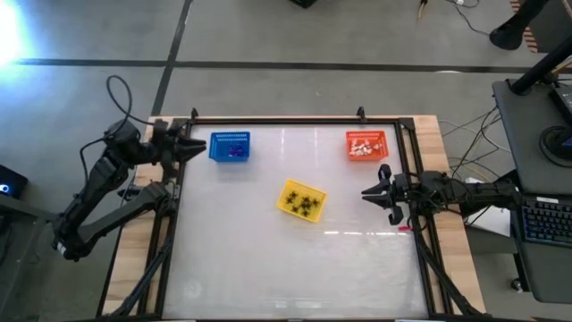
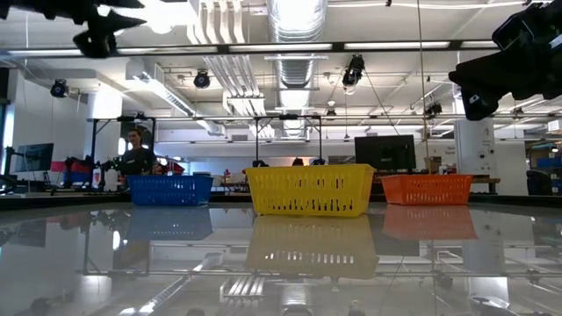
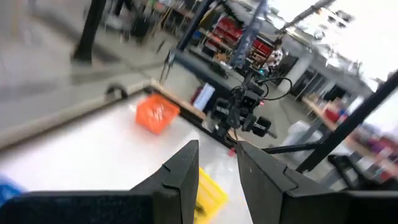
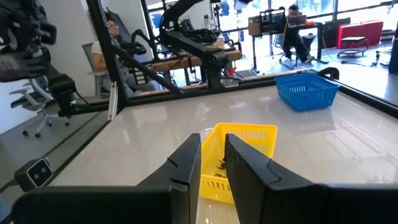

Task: Sort Halloween decoration
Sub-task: Return to Home Position

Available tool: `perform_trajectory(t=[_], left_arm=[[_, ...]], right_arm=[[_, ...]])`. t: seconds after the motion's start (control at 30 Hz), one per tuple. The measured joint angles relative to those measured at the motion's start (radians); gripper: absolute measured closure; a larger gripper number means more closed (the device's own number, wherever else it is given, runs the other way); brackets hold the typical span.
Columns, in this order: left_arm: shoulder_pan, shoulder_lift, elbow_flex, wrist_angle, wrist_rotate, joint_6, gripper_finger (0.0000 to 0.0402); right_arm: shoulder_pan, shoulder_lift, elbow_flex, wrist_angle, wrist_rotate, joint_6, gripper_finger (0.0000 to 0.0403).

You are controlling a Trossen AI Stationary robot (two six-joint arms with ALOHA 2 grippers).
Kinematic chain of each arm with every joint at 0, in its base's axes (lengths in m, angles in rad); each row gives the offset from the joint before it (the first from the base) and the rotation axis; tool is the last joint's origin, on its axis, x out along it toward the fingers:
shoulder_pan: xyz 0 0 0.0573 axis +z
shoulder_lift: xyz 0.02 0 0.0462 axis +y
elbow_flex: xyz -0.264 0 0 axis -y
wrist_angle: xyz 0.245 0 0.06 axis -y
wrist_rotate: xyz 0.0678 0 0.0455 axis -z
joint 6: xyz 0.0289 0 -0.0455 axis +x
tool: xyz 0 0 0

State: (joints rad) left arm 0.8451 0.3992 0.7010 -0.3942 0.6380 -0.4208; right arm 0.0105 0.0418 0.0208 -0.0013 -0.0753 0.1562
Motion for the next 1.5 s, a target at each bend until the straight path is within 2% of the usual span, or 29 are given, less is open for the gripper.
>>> perform_trajectory(t=[0.1, 0.13, 0.23, 0.37, 0.47, 0.57, 0.63, 0.77, 0.97, 1.1, 1.27, 1.5], left_arm=[[0.0, 0.001, -0.042, -0.006, 0.0, -0.109, 0.0308], [0.0, 0.002, -0.053, -0.005, -0.002, -0.087, 0.0308], [0.0, 0.002, -0.091, 0.034, -0.067, 0.125, 0.0308], [0.0, 0.004, -0.137, 0.131, -0.109, 0.154, 0.0308], [-0.004, -0.018, -0.178, 0.144, -0.308, 0.128, 0.0308], [-0.026, -0.082, -0.271, 0.16, -0.505, 0.034, 0.0308], [-0.041, -0.146, -0.347, 0.198, -0.592, -0.006, 0.0308], [-0.053, -0.276, -0.508, 0.337, -0.602, -0.008, 0.0308], [-0.053, -0.401, -0.655, 0.379, -0.595, -0.052, 0.0308], [-0.065, -0.399, -0.677, 0.388, -0.579, -0.011, 0.0308], [-0.117, -0.4, -0.678, 0.382, -0.633, 0.084, 0.0308], [-0.19, -0.4, -0.679, 0.382, -0.637, 0.259, 0.0308]], right_arm=[[0.0, 0.0, 0.0, 0.0, 0.0, 0.0, 0.0339], [0.0, 0.0, 0.0, 0.0, 0.0, 0.0, 0.0339], [0.0, 0.0, 0.0, 0.0, -0.001, 0.0, 0.0339], [0.0, 0.0, 0.0, 0.001, -0.001, 0.0, 0.0339], [0.0, 0.0, 0.001, 0.001, -0.001, 0.0, 0.0339], [0.0, 0.0, 0.001, 0.001, -0.001, 0.0, 0.0339], [0.0, 0.0, 0.001, 0.002, -0.001, 0.0, 0.0339], [0.0, 0.0, 0.001, 0.002, -0.001, 0.0, 0.0339], [0.0, 0.001, 0.001, 0.002, -0.001, 0.0, 0.0339], [0.0, 0.0, 0.001, 0.002, -0.002, 0.0, 0.0339], [0.0, 0.002, 0.002, 0.003, -0.002, 0.0, 0.0339], [0.0, 0.002, 0.002, 0.003, -0.002, 0.0, 0.0339]])
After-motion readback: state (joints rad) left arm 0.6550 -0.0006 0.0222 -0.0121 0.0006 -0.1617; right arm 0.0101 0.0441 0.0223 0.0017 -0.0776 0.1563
